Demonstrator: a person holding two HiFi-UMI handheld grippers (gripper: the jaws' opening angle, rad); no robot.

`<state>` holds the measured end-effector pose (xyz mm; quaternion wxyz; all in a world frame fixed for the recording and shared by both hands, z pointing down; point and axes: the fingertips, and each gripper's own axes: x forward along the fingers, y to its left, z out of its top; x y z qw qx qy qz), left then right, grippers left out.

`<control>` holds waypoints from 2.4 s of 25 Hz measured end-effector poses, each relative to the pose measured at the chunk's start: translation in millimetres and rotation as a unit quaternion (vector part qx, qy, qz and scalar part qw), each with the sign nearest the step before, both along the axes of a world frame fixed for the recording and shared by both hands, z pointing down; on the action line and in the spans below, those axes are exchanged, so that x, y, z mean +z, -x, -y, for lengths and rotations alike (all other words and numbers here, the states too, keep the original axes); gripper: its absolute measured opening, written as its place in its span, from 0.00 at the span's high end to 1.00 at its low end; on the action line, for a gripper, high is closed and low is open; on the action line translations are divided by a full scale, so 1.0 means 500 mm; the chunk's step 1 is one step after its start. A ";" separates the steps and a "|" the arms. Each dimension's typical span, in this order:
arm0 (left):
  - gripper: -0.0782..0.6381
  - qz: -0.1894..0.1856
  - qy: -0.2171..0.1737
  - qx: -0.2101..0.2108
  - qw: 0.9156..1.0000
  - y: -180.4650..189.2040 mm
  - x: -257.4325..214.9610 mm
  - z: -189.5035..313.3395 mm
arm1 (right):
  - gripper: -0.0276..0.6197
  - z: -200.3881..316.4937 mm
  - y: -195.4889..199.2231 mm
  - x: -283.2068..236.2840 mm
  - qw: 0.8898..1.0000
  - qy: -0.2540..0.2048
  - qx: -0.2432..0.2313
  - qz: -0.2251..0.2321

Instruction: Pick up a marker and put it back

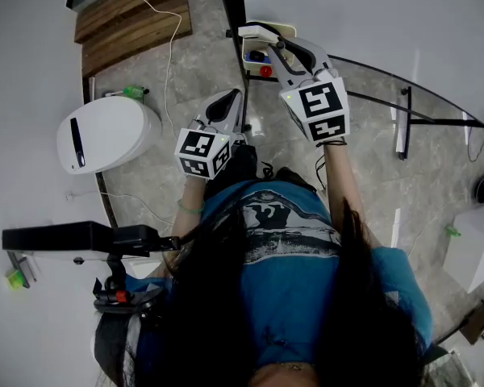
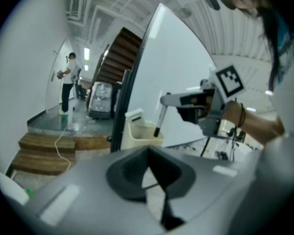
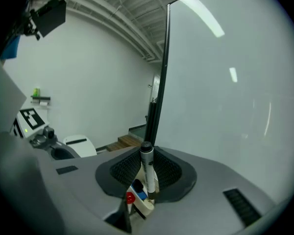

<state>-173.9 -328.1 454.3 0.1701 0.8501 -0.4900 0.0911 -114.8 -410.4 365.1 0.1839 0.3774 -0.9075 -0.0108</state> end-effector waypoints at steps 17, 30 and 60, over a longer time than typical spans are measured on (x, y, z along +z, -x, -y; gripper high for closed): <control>0.89 0.003 0.016 -0.004 1.000 0.042 0.028 0.008 | 0.83 0.050 0.025 0.176 0.994 0.061 0.015 -0.093; 0.89 0.010 0.032 -0.009 0.999 0.052 0.056 0.001 | 0.73 0.008 0.073 0.214 0.991 0.087 -0.046 -0.096; 0.89 -0.012 0.019 -0.093 0.995 -0.258 0.043 -0.312 | 0.90 -0.406 -0.275 0.176 0.979 0.158 -0.067 0.108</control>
